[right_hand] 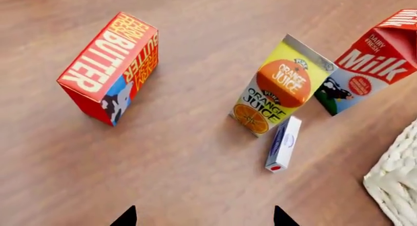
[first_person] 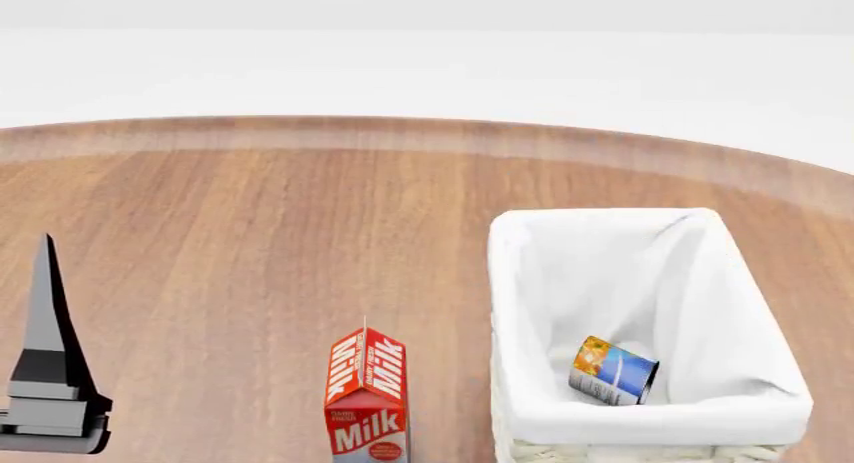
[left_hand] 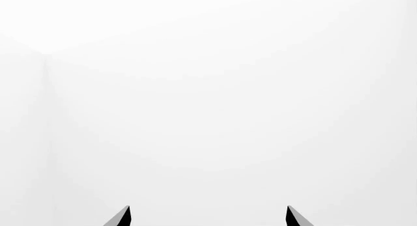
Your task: Pick up the alphabet soup and the tomato sauce, and put them in the basket.
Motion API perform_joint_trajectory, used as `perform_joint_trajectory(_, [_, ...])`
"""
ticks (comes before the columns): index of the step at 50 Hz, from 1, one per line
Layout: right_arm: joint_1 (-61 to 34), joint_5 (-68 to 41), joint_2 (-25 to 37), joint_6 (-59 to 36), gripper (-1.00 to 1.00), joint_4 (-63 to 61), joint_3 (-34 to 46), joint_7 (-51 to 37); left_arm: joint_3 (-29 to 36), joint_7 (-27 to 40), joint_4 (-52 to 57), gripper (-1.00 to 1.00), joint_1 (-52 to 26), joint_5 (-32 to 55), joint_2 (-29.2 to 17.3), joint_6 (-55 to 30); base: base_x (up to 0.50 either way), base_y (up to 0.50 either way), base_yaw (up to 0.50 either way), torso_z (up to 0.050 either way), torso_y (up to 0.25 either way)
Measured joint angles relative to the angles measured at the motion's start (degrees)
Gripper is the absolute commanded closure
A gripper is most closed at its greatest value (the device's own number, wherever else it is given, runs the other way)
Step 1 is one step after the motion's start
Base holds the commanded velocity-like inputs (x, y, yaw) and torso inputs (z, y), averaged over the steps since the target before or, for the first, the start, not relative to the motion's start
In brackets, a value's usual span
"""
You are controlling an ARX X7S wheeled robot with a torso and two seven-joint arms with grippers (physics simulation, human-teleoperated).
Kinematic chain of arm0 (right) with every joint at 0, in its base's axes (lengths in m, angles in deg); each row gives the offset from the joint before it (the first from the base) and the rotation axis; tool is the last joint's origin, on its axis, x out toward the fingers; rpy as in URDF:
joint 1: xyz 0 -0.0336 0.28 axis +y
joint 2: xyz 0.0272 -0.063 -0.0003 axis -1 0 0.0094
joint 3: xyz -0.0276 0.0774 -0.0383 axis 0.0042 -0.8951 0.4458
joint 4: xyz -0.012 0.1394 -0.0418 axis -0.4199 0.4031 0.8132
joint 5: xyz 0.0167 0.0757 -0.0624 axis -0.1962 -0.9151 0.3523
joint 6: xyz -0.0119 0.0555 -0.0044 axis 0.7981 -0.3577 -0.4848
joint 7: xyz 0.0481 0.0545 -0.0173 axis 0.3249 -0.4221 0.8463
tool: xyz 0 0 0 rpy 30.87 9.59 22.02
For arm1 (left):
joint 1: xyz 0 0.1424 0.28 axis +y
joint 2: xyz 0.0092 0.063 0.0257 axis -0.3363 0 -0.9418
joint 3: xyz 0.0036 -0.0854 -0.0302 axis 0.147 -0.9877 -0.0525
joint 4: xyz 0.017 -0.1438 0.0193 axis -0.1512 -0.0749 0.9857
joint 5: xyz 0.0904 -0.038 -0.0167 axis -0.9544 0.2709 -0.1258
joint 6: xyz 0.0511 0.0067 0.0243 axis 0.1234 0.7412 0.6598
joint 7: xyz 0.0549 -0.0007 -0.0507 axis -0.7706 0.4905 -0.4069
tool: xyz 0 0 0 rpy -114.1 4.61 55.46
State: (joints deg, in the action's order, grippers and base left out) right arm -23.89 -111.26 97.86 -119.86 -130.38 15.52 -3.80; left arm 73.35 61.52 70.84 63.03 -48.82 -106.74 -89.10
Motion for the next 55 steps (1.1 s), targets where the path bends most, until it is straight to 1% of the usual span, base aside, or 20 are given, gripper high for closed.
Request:
perform_joint_trajectory(19, [5.22,7.93,1.5,3.26,-1.0,-0.56,6.2,2.95,0.25,0.26,-0.08,-1.0,0.08,0.0,-0.14,0.2,0.0,0.0,0.0,0.0,0.0])
perform_joint_trajectory(33, [7.26,11.32,3.14,5.84,-1.0,0.29,9.17,4.34,0.45,0.42,-0.27,-1.0,-0.02,0.06,-0.21,0.23,0.0,0.0,0.0,0.0,0.0])
perform_joint_trajectory(55, [6.77,12.58,7.17,10.25,-1.0,2.82,8.99,6.48,0.86,0.58,-0.07,-1.0,-0.62,0.17,-0.36,-0.51,0.0,0.0,0.0,0.0,0.0])
